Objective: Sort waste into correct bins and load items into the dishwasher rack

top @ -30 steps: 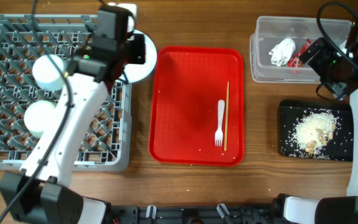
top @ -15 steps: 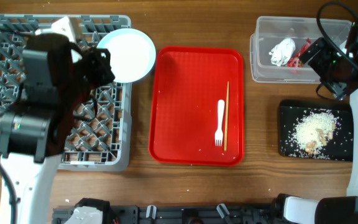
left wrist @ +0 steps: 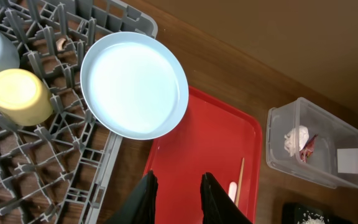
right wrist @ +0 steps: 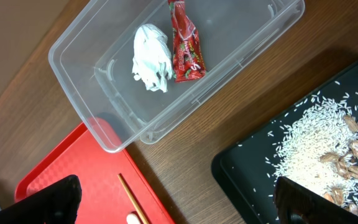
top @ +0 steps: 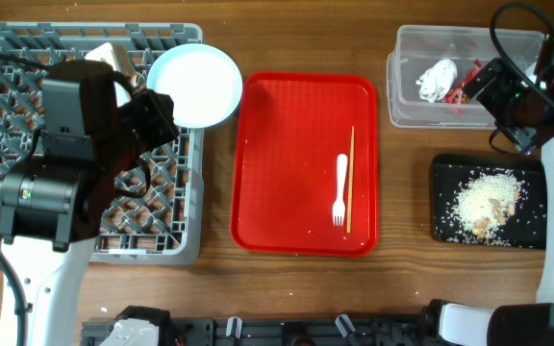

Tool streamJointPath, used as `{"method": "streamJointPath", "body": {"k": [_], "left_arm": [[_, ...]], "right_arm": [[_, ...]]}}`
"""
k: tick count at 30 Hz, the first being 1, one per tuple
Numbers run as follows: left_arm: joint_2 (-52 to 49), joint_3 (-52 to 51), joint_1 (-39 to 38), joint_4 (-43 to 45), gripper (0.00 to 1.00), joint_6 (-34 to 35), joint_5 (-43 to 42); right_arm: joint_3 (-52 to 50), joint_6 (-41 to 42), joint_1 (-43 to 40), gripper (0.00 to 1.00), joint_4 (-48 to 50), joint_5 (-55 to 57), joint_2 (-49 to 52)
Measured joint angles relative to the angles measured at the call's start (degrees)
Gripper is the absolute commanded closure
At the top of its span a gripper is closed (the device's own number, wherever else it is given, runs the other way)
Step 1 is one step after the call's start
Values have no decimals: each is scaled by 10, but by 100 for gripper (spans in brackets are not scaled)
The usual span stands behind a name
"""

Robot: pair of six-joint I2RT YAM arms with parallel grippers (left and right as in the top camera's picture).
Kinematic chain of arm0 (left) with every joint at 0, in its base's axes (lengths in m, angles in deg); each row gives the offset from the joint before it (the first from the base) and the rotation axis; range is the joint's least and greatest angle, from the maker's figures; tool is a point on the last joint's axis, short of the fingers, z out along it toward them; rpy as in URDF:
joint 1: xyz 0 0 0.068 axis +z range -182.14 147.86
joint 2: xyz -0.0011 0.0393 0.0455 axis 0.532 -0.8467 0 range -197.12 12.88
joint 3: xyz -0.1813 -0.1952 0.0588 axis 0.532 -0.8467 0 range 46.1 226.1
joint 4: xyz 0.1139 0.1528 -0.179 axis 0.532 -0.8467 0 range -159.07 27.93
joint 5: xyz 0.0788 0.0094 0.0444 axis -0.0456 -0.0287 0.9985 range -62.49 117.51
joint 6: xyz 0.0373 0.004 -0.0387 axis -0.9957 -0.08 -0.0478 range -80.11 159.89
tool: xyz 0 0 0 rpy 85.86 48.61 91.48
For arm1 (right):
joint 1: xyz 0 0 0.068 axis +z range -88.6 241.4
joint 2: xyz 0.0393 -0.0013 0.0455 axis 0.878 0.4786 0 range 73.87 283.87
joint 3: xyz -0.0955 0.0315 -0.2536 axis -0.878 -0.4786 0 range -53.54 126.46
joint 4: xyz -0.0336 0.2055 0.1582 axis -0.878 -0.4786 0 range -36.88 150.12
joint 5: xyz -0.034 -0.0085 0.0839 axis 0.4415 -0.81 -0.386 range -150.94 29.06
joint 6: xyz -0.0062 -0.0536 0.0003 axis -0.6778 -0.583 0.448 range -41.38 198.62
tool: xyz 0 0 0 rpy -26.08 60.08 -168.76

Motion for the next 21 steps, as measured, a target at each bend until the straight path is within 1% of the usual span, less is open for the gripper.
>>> {"method": "streamJointPath", "body": {"k": [16, 17, 18, 19, 21], "left_arm": [[0, 0, 0, -8, 78, 2, 0], [0, 0, 0, -8, 75, 2, 0], [0, 0, 0, -8, 67, 2, 0], [0, 0, 0, -8, 56, 3, 0], [0, 0, 0, -9, 49, 7, -2]], "right_arm": [[0, 0, 0, 1, 0, 0, 0], [0, 0, 0, 0, 0, 0, 0], [0, 0, 0, 0, 0, 0, 0], [0, 0, 0, 0, 0, 0, 0], [0, 0, 0, 0, 0, 0, 0]]}}
